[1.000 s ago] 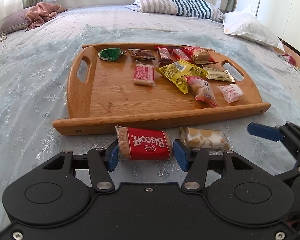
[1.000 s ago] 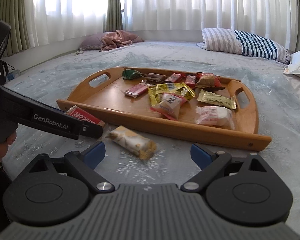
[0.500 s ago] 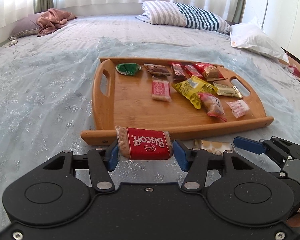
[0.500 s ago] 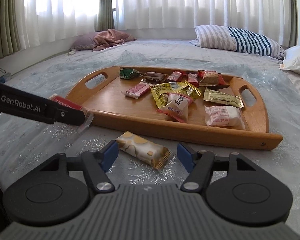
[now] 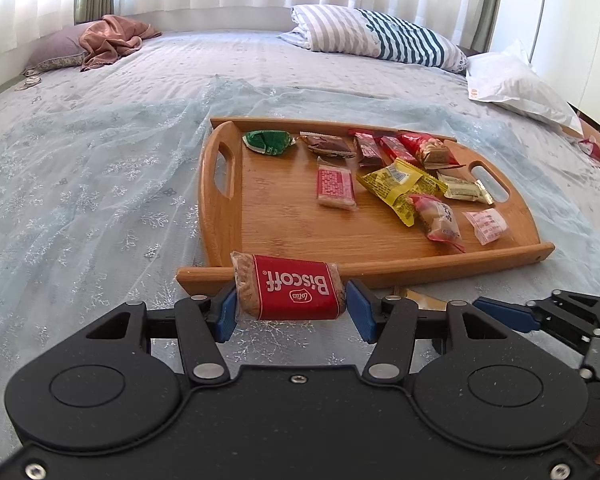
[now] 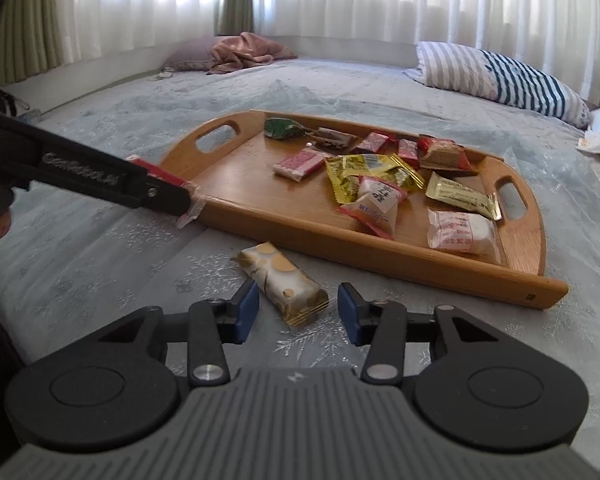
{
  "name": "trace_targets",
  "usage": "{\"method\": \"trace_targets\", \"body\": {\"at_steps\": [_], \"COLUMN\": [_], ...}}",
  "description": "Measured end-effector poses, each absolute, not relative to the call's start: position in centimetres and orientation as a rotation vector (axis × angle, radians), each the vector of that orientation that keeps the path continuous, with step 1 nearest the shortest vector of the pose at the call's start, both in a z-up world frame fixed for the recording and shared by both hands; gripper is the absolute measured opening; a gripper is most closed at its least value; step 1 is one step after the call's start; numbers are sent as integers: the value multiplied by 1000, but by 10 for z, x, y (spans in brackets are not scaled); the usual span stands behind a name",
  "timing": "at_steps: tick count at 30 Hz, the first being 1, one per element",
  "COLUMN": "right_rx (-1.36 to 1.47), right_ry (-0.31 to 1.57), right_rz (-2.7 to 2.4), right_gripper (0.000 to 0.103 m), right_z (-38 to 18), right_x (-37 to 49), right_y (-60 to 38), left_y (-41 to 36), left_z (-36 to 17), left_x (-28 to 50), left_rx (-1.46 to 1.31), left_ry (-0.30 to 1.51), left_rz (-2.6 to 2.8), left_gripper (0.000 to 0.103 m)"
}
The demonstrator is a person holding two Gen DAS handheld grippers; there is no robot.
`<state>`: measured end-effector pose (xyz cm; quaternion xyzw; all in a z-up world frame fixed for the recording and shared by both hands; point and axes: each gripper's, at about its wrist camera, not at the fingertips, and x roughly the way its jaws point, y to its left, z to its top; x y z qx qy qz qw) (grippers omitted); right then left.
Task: Organize snacks
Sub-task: 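Lift the Biscoff pack with the left tool while the right tool grasps the white wafer bar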
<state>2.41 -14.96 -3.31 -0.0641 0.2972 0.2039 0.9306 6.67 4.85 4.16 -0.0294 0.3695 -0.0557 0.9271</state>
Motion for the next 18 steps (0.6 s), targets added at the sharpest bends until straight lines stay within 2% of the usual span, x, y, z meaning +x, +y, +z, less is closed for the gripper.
{"method": "trace_targets", "body": {"at_steps": [1, 6, 14, 17, 18], "right_rx": [-148, -252, -248, -244, -241], "right_ry": [598, 547, 588, 612, 625], "right_rz": [427, 461, 520, 521, 520], "right_gripper": [63, 71, 72, 60, 49], "right_z": [-31, -29, -32, -31, -30], "right_x": [22, 22, 38, 41, 43], "right_y": [-149, -141, -132, -131, -130], "left_y": [49, 51, 55, 56, 57], "left_z": [41, 41, 44, 46, 47], "left_x": [67, 69, 75, 80, 81], "left_rx": [-59, -67, -77, -86, -87], "left_ry": [758, 759, 765, 767, 767], "left_rz": [-113, -110, -127, -142, -145], "left_gripper": [53, 53, 53, 53, 53]}}
